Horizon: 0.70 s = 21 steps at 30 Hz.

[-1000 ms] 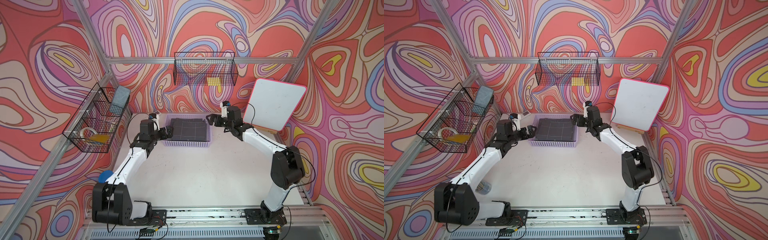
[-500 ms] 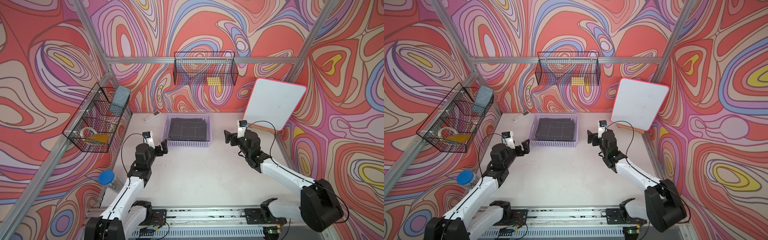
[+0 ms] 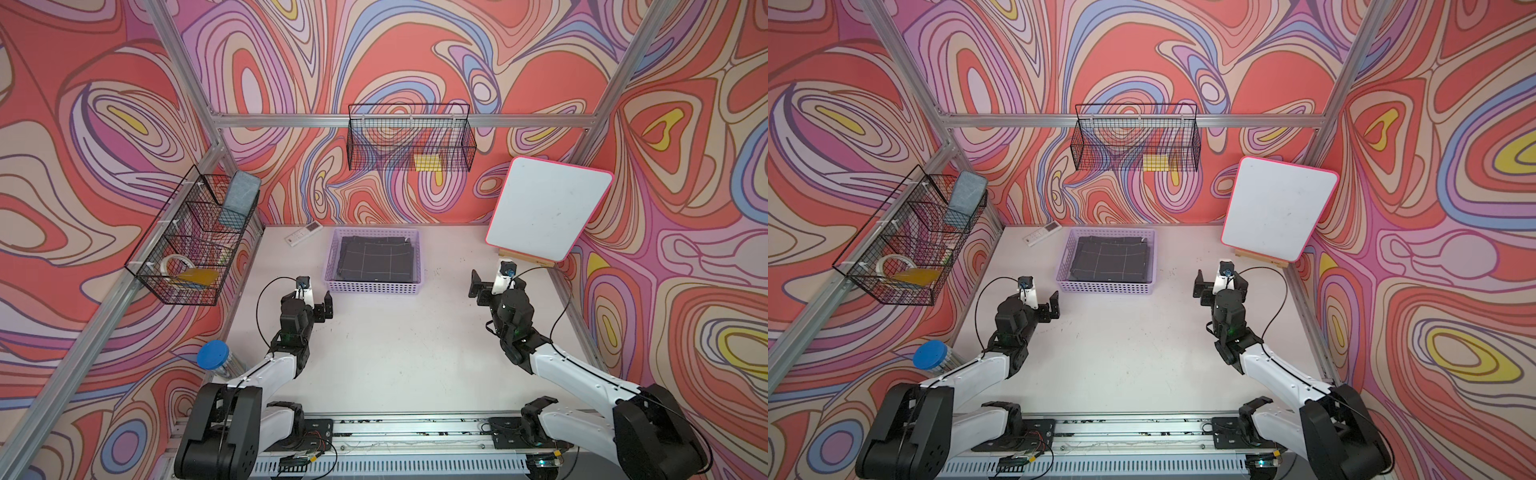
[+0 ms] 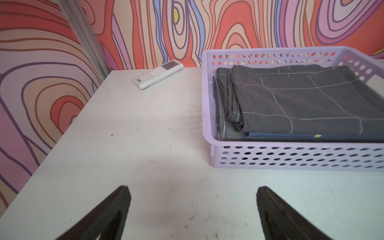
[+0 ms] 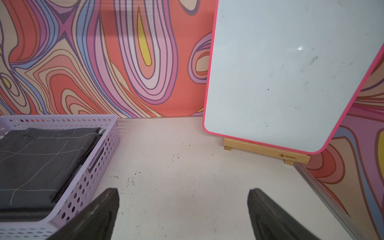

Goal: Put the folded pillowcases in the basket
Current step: Reset both arms

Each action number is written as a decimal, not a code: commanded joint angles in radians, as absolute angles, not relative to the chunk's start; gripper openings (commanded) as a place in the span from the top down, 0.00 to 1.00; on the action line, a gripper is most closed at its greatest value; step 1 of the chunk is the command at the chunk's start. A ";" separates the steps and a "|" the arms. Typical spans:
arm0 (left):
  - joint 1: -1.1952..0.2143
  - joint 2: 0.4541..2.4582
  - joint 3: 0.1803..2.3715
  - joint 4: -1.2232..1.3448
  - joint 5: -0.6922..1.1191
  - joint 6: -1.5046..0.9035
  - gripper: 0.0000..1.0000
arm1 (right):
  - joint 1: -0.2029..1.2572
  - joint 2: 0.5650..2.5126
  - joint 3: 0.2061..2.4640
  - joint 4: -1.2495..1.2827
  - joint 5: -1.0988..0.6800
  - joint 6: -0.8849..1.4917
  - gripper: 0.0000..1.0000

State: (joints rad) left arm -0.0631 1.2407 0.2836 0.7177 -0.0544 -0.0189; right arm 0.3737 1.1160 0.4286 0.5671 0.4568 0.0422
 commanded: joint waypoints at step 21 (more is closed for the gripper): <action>-0.019 1.534 0.381 0.869 -0.055 -0.005 0.01 | 0.210 1.235 0.405 0.695 0.355 -0.083 0.02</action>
